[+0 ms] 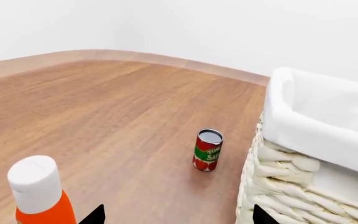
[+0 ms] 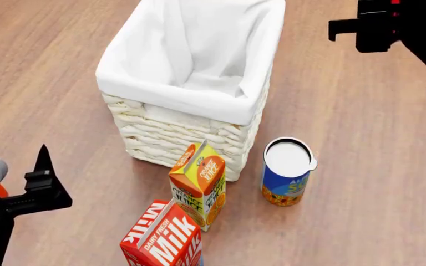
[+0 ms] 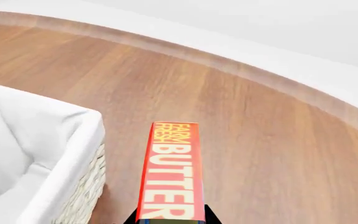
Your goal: Pick up the butter and put it in the basket.
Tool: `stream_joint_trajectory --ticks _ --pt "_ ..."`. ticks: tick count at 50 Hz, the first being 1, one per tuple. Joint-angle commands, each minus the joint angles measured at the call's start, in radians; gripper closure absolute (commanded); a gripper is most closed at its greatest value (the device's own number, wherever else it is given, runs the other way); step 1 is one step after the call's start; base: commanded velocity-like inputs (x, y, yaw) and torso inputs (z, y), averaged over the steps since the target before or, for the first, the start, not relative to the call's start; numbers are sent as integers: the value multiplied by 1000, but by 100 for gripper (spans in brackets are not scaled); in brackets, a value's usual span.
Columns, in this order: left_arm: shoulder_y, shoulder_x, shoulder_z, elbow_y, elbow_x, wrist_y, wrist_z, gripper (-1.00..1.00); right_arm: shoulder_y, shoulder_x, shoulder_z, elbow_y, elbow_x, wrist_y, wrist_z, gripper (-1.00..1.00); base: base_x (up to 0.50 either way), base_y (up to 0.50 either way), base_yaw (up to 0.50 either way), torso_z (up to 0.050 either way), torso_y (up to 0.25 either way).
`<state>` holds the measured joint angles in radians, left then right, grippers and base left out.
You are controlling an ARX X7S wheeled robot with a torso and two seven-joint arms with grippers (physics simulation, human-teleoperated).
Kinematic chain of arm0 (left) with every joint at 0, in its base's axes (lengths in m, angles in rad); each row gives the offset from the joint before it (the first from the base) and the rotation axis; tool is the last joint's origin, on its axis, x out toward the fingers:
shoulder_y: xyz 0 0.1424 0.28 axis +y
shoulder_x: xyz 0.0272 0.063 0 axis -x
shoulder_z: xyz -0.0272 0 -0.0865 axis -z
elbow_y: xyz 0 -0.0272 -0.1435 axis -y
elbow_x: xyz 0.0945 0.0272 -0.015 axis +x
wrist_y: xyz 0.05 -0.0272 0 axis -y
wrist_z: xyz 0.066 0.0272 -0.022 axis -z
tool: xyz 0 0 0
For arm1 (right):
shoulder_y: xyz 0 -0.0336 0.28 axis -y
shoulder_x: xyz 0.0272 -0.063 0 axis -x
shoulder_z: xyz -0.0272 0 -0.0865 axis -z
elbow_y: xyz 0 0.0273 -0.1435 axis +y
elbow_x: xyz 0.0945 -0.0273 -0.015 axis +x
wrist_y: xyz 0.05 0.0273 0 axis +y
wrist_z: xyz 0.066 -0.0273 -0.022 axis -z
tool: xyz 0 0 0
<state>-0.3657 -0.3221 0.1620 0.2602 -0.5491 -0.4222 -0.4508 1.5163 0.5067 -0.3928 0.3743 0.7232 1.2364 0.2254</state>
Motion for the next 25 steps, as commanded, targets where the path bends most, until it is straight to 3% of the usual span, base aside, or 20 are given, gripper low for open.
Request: stream_joint_trajectory --ticks 1,25 --pt "-2 1 3 0 0 4 -5 -100 126 -96 -113 208 -90 -87 -124 100 0 0 0 10 0" --pt "-6 -7 6 2 -11 3 -7 -100 304 -368 -246 802 -226 -447 -378 100 0 0 0 0 1"
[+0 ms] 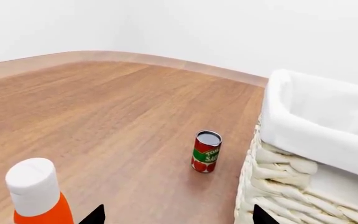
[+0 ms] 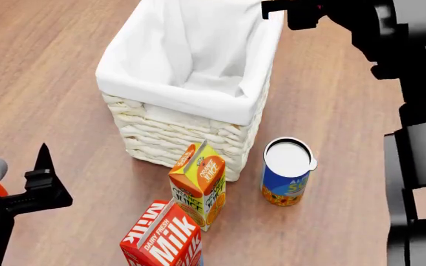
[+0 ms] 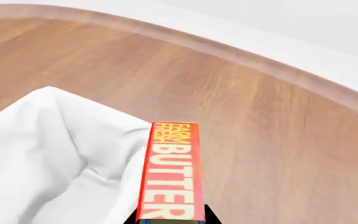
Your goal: Pick up the butter and put it in the basket.
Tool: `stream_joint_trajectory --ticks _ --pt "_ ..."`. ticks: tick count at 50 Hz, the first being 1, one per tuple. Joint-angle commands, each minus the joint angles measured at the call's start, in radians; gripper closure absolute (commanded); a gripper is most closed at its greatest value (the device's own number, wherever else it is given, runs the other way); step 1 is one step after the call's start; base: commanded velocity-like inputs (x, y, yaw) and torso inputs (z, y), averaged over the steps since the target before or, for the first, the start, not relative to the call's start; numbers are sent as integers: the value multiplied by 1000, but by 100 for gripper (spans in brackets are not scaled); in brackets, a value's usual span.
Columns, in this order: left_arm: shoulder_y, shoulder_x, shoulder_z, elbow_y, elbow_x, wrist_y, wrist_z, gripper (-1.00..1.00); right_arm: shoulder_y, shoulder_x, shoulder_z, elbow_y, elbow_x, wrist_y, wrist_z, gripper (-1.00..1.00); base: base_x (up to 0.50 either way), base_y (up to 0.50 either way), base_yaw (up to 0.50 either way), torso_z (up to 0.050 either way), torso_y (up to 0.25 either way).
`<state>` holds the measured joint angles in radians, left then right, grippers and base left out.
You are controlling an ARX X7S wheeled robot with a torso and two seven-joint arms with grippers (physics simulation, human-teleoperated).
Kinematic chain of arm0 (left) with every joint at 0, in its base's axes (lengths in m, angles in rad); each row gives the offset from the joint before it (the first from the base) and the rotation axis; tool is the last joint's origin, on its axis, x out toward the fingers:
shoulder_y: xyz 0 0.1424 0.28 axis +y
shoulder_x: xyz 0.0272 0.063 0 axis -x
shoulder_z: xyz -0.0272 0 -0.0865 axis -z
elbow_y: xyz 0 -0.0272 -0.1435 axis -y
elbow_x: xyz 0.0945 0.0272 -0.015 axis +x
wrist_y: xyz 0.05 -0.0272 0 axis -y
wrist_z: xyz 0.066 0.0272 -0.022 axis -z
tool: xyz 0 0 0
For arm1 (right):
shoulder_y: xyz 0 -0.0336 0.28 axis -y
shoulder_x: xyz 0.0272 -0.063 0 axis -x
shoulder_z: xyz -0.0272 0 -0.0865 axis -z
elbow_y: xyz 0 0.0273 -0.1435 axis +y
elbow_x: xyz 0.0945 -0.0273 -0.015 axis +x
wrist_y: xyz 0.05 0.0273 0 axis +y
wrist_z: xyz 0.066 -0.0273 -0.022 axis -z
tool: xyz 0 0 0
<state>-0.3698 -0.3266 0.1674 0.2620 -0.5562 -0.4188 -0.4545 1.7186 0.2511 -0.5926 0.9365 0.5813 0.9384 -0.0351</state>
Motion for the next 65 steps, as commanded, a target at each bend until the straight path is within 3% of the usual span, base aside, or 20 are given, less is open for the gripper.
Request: stream_joint_trajectory --ticks 1,8,23,36,65 --pt "-1 -2 3 -2 -1 3 -2 -100 111 -126 -52 268 -89 -164 -133 100 0 0 0 0 0" --pt "0 -1 11 4 2 1 -8 -100 127 -169 -51 366 -99 -243 -215 100 0 0 0 0 1" --pt "-8 -1 9 -2 3 0 -22 -100 134 -232 29 371 -208 -244 -384 100 0 0 0 1 1" --pt "-5 -3 14 4 1 0 -26 -100 132 -250 111 371 -258 -247 -442 100 0 0 0 0 2" --pt "31 -13 15 130 -43 -77 -106 -100 122 -251 -237 372 228 -251 -329 100 0 0 0 1 1"
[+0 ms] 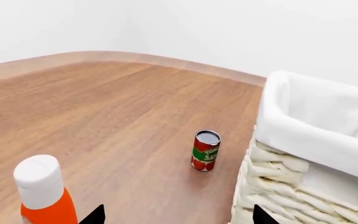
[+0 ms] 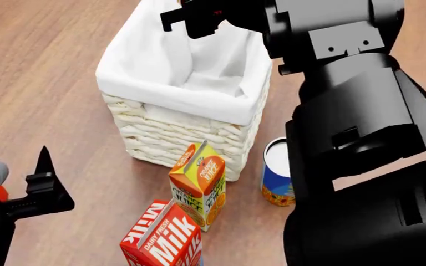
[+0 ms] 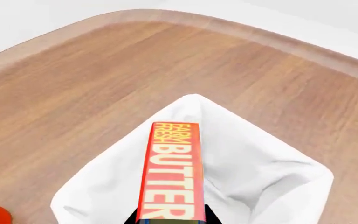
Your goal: Pick up the butter and put it in the basket.
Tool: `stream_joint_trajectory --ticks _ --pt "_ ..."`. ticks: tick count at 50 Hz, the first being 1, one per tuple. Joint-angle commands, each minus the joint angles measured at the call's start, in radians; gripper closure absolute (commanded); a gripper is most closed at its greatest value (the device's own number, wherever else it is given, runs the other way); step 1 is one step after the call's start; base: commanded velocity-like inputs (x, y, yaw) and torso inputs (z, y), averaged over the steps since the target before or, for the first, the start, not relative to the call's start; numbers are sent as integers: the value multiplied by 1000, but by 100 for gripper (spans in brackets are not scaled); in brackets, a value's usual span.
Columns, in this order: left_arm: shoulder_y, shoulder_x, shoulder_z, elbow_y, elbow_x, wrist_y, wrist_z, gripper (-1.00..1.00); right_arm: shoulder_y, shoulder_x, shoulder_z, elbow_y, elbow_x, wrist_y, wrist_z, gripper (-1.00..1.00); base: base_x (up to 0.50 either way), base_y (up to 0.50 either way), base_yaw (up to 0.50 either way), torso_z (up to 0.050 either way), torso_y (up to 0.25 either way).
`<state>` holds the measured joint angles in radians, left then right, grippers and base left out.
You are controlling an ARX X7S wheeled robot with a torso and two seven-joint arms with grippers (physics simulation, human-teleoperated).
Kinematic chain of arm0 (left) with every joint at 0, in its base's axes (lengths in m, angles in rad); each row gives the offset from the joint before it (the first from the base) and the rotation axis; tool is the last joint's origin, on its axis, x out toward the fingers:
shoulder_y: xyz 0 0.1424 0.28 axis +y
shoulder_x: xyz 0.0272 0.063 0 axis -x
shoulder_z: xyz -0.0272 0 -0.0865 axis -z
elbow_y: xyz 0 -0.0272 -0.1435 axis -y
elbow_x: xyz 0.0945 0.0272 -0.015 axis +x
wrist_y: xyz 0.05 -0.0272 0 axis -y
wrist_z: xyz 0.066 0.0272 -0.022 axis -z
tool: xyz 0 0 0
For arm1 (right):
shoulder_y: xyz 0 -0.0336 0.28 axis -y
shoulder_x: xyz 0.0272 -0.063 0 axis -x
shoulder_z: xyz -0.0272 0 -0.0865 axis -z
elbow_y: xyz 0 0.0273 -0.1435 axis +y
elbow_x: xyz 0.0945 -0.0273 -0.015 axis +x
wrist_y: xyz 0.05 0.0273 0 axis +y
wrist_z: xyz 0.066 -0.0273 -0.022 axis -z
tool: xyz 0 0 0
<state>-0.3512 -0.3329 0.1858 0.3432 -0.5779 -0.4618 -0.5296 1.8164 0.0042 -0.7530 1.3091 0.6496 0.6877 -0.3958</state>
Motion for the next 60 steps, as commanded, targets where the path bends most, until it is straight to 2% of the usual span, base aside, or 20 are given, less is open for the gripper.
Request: stream_joint_trajectory --ticks 1,11,17,23,26,36,49,50,60 --pt "12 -8 -7 53 -25 -37 -33 -100 23 -4 -87 0 172 6 33 100 0 0 0 0 0" --pt "13 -18 -22 86 -53 -70 -59 -100 13 -4 -40 0 142 79 76 100 0 0 0 0 1" --pt "13 -20 -22 95 -59 -78 -68 -100 16 -4 -70 0 165 112 100 100 0 0 0 0 2" --pt "7 -18 -22 95 -61 -84 -77 -100 7 -4 -5 0 84 143 95 100 0 0 0 2 2" --pt "9 -17 -18 94 -57 -82 -80 -100 9 -4 -33 0 87 156 68 100 0 0 1 0 0" --pt "4 -16 -14 93 -55 -86 -90 -100 3 -4 -9 0 61 167 56 100 0 0 0 0 1" --pt "7 -19 -9 102 -57 -88 -97 -100 1 -4 -47 0 93 145 42 100 0 0 0 1 2" --pt "7 -18 -8 101 -57 -86 -97 -100 -1 -4 -30 0 72 143 47 -100 0 0 0 0 0" --pt "11 -22 -5 111 -61 -83 -96 -100 3 -4 34 0 3 117 61 -100 0 0 0 0 0"
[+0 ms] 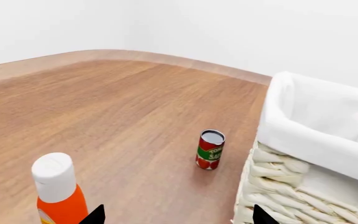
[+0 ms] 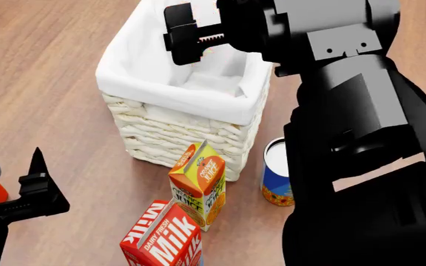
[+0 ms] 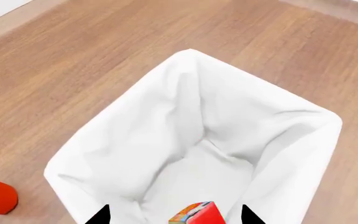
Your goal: Pick up the butter and put it in the basket.
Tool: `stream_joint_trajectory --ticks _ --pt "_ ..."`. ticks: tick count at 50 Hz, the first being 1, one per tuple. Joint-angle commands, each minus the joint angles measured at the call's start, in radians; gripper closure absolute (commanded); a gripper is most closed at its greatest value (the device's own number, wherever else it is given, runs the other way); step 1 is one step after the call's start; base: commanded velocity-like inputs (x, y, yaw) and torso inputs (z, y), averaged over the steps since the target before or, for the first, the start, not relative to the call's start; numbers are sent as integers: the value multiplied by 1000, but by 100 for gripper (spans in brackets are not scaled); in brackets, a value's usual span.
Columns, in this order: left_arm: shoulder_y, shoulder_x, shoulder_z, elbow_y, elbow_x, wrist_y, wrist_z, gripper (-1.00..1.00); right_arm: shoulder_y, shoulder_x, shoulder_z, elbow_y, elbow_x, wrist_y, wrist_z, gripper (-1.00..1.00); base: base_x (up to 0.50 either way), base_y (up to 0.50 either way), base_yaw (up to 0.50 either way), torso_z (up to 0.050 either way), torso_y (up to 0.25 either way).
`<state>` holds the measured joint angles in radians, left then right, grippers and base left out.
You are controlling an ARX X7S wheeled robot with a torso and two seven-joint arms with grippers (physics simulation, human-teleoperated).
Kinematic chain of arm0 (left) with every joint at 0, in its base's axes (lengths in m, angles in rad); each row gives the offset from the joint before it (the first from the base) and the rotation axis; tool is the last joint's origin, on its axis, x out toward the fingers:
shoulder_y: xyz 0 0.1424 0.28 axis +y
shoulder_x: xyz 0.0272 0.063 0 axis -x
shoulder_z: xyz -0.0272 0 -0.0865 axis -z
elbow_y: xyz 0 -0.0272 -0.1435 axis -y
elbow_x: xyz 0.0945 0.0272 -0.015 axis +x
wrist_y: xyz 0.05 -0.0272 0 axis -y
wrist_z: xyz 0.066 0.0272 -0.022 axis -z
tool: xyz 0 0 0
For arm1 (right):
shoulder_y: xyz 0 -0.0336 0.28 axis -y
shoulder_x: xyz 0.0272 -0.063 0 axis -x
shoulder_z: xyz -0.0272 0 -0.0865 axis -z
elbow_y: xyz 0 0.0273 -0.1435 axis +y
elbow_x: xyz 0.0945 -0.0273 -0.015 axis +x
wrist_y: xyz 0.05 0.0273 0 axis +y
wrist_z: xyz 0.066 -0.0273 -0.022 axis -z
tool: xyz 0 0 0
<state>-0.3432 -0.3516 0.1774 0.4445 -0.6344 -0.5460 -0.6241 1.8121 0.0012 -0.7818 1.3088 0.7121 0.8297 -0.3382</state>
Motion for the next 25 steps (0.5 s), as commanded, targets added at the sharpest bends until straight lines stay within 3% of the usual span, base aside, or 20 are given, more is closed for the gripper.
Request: stream_joint_trajectory --ticks 1,5,17,25 --pt "3 -3 3 10 -4 1 -2 -100 8 -1 78 0 -72 -33 6 -100 0 0 0 0 0" --pt "3 -4 5 9 -4 4 -2 -100 8 -1 177 0 -175 -72 18 -100 0 0 0 0 0" --pt "2 -5 13 -1 6 19 4 -100 22 -1 143 0 -231 -281 11 -100 0 0 0 0 0" --pt "-1 -5 18 -15 12 30 11 -100 17 0 263 0 -364 -479 37 -100 0 0 0 0 0"
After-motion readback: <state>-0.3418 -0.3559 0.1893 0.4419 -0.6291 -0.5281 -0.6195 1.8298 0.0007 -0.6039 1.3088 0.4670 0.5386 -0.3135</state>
